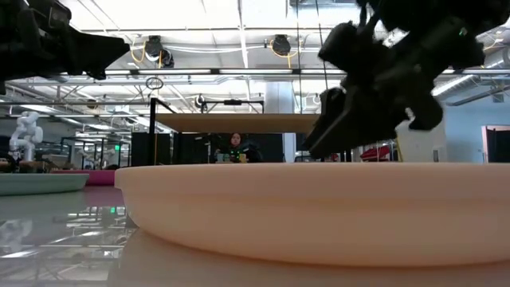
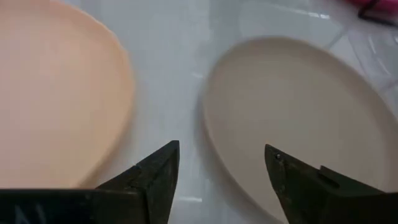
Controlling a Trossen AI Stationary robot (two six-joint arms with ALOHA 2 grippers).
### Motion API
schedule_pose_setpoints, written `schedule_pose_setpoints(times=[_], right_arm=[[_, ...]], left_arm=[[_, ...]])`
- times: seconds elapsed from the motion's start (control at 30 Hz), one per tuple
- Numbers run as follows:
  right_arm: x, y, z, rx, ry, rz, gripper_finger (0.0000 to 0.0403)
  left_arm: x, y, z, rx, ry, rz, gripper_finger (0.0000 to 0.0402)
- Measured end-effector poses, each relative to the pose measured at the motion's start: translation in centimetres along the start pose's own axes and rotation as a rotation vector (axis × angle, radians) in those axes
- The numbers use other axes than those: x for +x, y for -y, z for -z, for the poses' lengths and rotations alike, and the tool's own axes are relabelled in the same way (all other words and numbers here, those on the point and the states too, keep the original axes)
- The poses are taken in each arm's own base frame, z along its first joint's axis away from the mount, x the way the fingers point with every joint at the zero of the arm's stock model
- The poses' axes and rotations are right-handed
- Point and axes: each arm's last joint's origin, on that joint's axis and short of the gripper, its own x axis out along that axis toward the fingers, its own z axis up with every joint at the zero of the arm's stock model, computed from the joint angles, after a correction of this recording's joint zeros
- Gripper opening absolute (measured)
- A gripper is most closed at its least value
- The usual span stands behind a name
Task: Place and stack plates onto a shelf
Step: Put the gray plate on the shelf
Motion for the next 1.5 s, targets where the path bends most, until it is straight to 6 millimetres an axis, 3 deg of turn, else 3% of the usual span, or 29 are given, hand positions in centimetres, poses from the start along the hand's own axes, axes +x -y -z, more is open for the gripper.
schedule_pose_setpoints(times=[0.4, 0.9, 1.07, 1.27, 1.5], right_arm=[[2.6, 1.2, 2.2, 0.023, -0.11, 0.05, 0.0184], [2.5, 1.3, 2.0, 0.02, -0.088, 0.052, 0.0082], [2.5, 1.3, 1.9, 0.003, -0.074, 0.05, 0.0024], [2.1, 1.3, 0.3, 0.022, 0.053, 0.042, 0.0004], [-1.8, 2.0, -4.0, 0.068, 0.33, -0.002, 0.0002]], left_arm=[[0.0, 0.0, 0.0, 0.0, 0.001, 0.0, 0.0115], [0.0, 0.0, 0.0, 0.0, 0.0, 0.0, 0.0115], [0.0, 0.0, 0.0, 0.0, 0.0, 0.0, 0.0115], [0.0, 0.0, 0.0, 0.0, 0.001, 0.0, 0.0115], [0.0, 0.0, 0.0, 0.001, 0.003, 0.0, 0.0115]])
